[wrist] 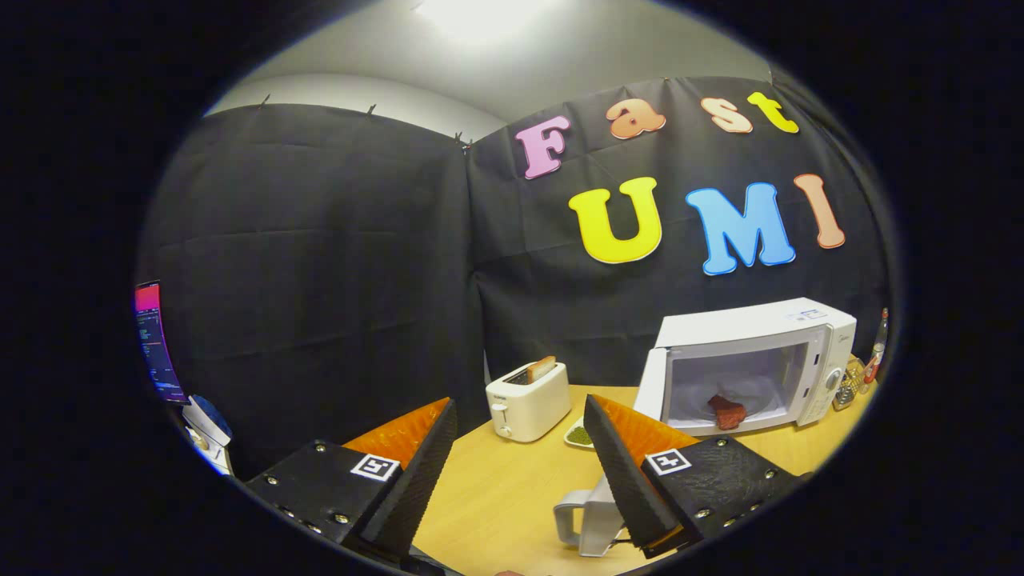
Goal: Open the microwave, put the food inside, and close the microwave door.
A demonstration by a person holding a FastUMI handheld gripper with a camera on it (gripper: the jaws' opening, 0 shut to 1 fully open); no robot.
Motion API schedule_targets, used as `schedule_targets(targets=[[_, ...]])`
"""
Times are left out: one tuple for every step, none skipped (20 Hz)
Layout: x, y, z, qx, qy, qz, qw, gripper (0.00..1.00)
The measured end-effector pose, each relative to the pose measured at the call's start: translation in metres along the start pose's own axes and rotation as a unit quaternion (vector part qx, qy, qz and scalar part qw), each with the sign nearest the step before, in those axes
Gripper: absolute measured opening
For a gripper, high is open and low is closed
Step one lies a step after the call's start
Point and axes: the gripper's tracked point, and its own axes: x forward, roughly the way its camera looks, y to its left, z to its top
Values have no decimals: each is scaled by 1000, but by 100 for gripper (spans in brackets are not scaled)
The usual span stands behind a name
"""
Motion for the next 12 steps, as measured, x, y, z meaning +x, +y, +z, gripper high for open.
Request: schedule_targets(targets=[[-1, 8, -6, 0, 4, 8, 1000, 96], [0, 16, -11, 0, 10, 17, 1000, 96], [1, 22, -19, 1, 17, 24, 1000, 96], [2, 26, -26, 3, 24, 29, 999, 96], [3, 31, -35, 6, 33, 33, 999, 96], [3, 34, -43, 8, 42, 34, 999, 96], [3, 37, -52, 9, 50, 36, 998, 96], [5, 38, -60, 8, 58, 36, 998, 96], [6, 39, -67, 7, 65, 38, 997, 96], [7, 38, -74, 5, 73, 38, 997, 90], [7, 36, -82, -1, 80, 34, 996, 87], [10, 31, -89, -8, 89, 27, 996, 78]])
